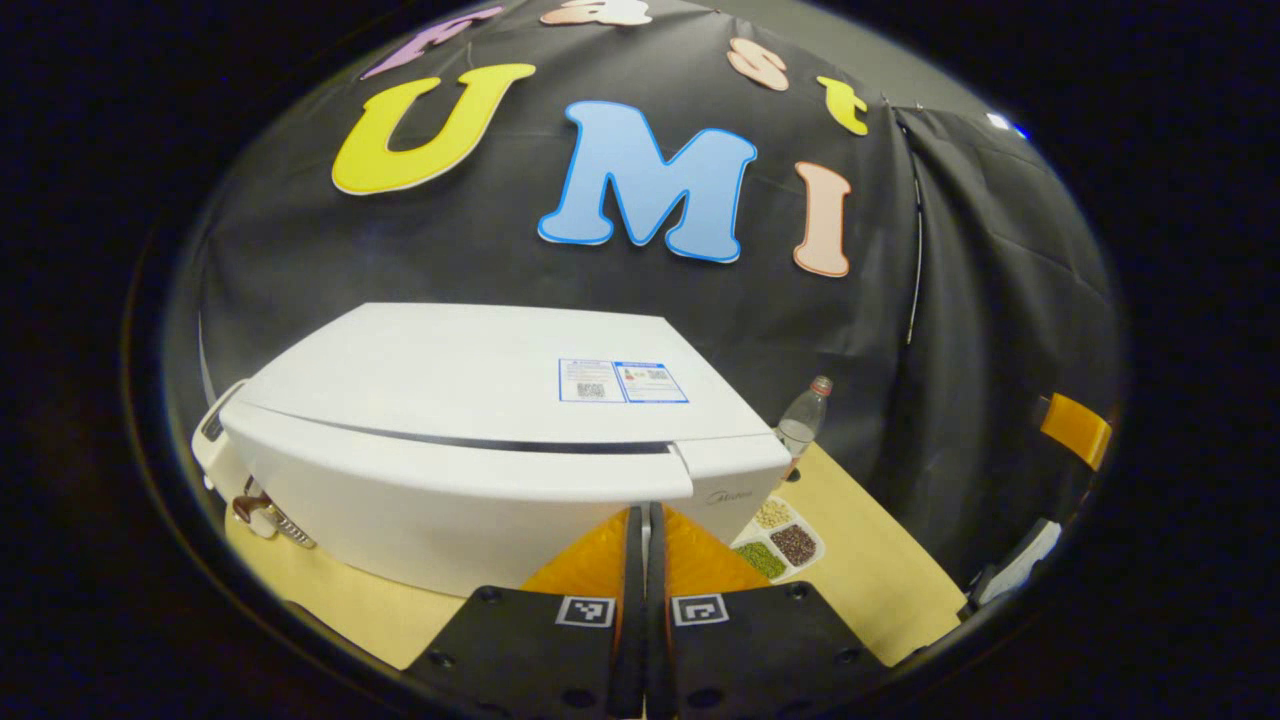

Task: Open the microwave oven with the left hand, put the food in, and close the microwave oven.

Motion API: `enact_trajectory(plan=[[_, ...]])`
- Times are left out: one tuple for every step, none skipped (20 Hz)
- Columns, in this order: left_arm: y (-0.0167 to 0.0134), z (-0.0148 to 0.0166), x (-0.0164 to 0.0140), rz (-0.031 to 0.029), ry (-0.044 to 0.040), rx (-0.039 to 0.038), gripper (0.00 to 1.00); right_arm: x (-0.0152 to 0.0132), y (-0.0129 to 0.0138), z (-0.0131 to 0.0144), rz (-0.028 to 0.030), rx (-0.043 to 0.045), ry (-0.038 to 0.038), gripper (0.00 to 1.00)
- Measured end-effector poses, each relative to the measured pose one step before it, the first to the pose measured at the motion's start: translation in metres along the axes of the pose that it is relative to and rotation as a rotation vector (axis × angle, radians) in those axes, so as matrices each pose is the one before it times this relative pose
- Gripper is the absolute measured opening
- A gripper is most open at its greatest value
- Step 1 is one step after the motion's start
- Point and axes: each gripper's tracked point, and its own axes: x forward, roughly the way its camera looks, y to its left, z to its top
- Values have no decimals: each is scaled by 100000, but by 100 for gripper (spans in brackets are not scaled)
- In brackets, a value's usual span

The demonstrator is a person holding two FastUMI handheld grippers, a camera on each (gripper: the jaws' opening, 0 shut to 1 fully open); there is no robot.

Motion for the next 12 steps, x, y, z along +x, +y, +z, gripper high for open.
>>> enact_trajectory(plan=[[40,-9,270,235,-289,-125,7,108,44,-120,-57,-124,399,96],[96,136,-243,266,-636,-1036,7,171,57,-126,95,71,317,96],[-54,-6,-31,73,-366,-1100,7,124,41,-59,124,167,195,96],[26,23,29,380,-583,-798,7,196,17,-16,67,70,130,96],[4,63,-41,839,-304,-195,7,102,15,42,-53,-146,-124,96],[17,41,158,1079,-561,440,7,110,37,24,130,-1,-279,96],[-41,-59,295,768,-455,193,7,231,133,99,208,40,-206,96],[7,131,-126,351,155,213,7,131,93,-72,387,-10,-45,96],[5,22,8,5,-124,-16,7,68,95,-22,489,-62,75,96],[-49,-75,-25,-108,60,0,7,22,126,-145,665,132,156,96],[7,124,7,172,-287,91,7,112,117,-84,911,516,112,96],[13,-120,-40,314,170,433,7,286,228,-167,1141,650,321,96]])
